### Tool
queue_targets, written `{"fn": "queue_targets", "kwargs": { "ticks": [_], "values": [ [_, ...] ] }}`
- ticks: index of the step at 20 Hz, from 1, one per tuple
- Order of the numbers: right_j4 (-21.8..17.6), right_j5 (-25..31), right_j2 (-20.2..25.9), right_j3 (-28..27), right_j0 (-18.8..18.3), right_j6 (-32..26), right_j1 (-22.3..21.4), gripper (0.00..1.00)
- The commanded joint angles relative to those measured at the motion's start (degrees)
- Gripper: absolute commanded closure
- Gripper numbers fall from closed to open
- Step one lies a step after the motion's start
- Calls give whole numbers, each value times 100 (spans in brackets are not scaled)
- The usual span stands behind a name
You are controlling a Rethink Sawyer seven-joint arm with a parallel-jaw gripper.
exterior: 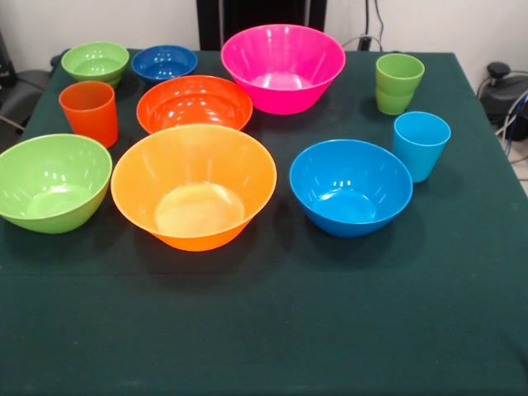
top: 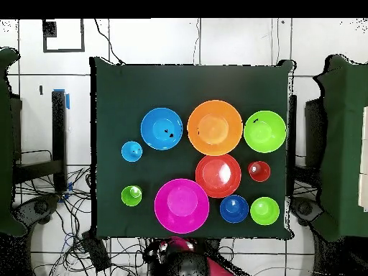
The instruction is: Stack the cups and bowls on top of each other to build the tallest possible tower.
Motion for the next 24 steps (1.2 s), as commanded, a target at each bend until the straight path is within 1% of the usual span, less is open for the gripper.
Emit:
{"fn": "queue_targets", "kwargs": {
  "ticks": [1,3,6,12,18,20,21,23,24],
  "values": [
    [-601,-603,438,182,-1661,-1263,399,0],
    [-926,-508,637,14,-2058,-1357,451,0],
    [-1340,-262,906,-243,-2493,-1373,400,0],
    [-1887,3,1491,-658,-3286,-1391,487,0],
    [-2403,191,2204,-1350,-4067,-1513,1259,0],
    [-2516,38,2437,-1389,-4317,-1462,1548,0],
    [-2570,-167,2551,-1335,-4464,-1407,1726,0],
    [-2803,-796,2703,-1231,-4686,-1192,2160,0],
    [-2966,-1062,2714,-1246,-4708,-1024,2393,0]
  ]
}}
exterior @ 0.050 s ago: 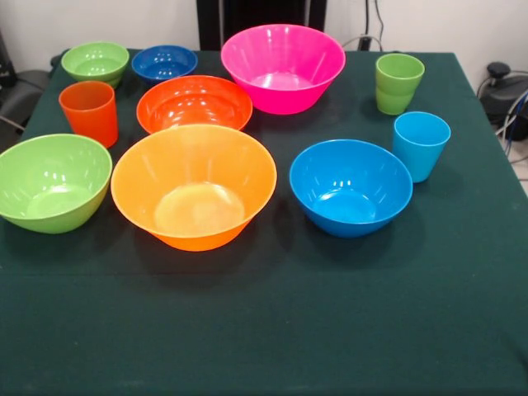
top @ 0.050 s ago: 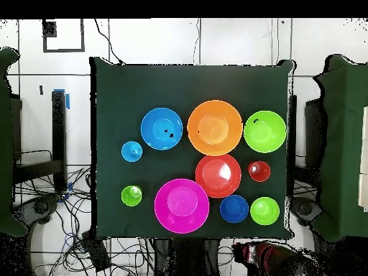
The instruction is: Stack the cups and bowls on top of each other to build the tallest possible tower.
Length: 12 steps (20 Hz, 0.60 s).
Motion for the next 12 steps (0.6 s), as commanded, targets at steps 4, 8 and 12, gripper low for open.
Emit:
{"fn": "queue_targets", "kwargs": {
  "ticks": [4,8,12],
  "values": [
    [-1396,-1818,976,-521,-205,-313,2212,0],
    [-1836,-2402,817,-814,-114,112,2882,0],
    [-2133,-2717,824,-1190,-142,256,3508,0]
  ]
}}
